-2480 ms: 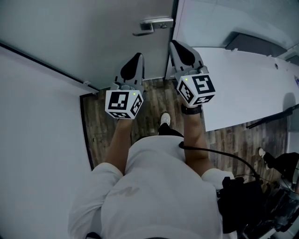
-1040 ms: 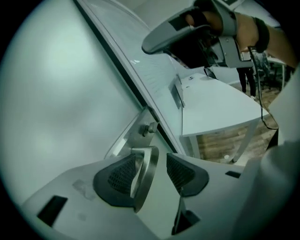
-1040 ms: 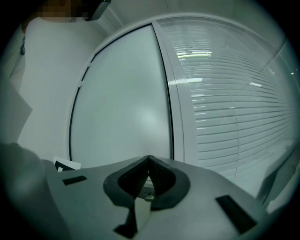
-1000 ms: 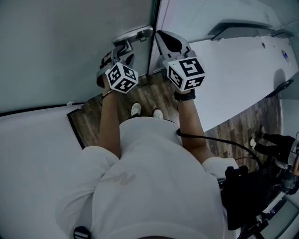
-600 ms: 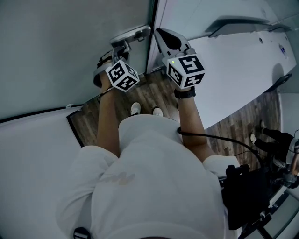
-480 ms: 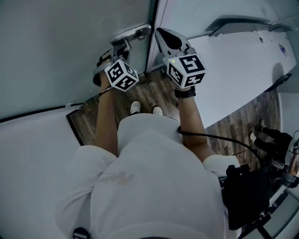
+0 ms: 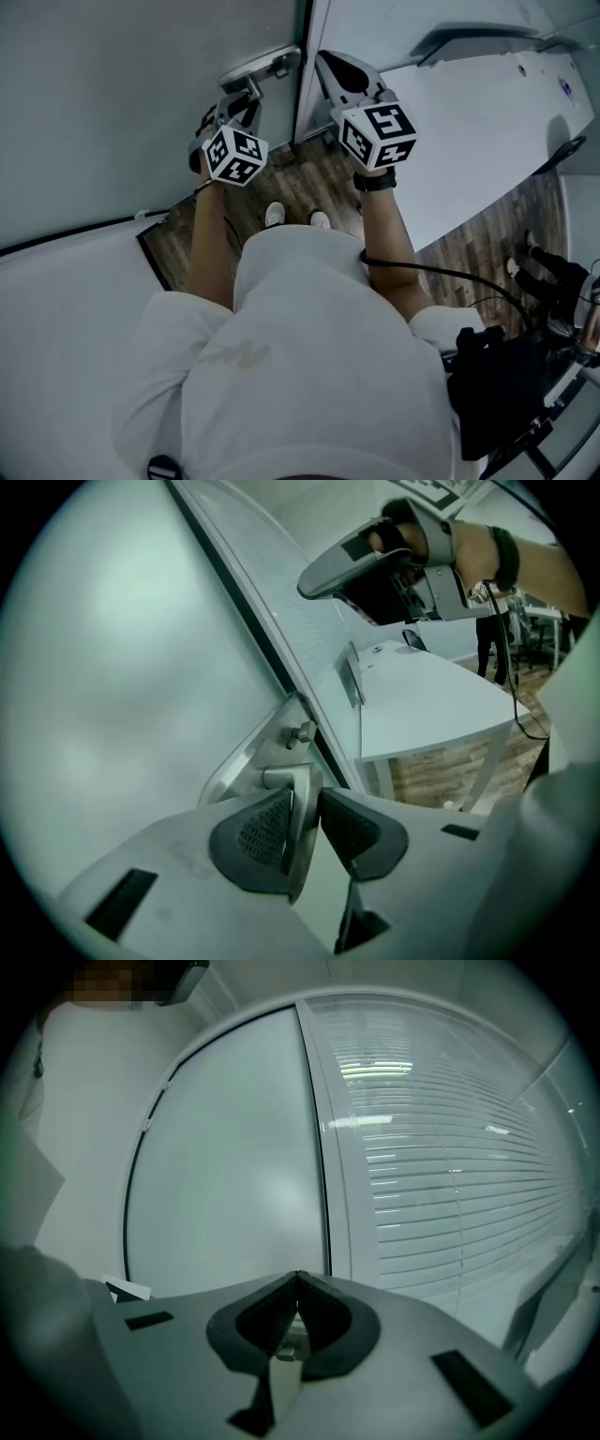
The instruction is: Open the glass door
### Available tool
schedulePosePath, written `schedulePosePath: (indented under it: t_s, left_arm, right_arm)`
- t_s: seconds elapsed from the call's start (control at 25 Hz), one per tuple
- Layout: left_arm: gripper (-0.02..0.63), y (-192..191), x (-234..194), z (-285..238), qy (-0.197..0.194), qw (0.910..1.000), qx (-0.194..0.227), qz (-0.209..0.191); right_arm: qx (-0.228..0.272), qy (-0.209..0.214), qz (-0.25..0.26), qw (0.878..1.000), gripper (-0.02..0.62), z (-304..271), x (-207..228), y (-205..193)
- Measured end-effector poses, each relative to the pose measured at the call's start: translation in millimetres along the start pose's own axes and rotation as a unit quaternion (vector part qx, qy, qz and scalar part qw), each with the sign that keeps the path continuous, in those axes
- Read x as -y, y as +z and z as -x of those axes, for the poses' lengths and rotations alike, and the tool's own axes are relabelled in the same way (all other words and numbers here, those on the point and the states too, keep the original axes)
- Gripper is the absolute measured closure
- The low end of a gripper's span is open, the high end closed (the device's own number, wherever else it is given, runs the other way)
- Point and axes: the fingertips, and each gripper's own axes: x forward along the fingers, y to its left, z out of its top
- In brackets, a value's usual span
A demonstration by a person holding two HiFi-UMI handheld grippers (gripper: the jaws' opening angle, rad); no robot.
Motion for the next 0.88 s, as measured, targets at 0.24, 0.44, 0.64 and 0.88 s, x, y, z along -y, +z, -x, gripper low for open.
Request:
schedulePosePath:
  t_s: [0.24, 0.44, 0.64, 0.88]
  left_arm:
    - [0.508, -1.0, 5.2, 4.7, -0.026, 0.9976, 0.041, 0.048]
    - [0.508, -0.3, 10.6, 6.1, -0.035, 0.9981, 0.032, 0.039]
    - [0.509, 0.7, 18.5, 6.9, -0.048, 0.9987, -0.015, -0.011]
    - [0.509, 1.4, 25.9, 10.3, -0.076, 0.9954, -0.057, -0.016]
  right_arm:
    - [0.008, -0.001, 0.002, 1.0, 0.592, 1.0, -10.6, 6.2]
    - [0.003, -0.004, 0.002, 1.0, 0.592, -1.2, -17.9, 3.7]
    - [-0.009, -0.018, 0.0, 1.0, 0.592, 2.6, -22.5, -6.6]
    - [-0.033, -0.041, 0.001, 0.999, 0.592, 14.3, -32.4, -22.4]
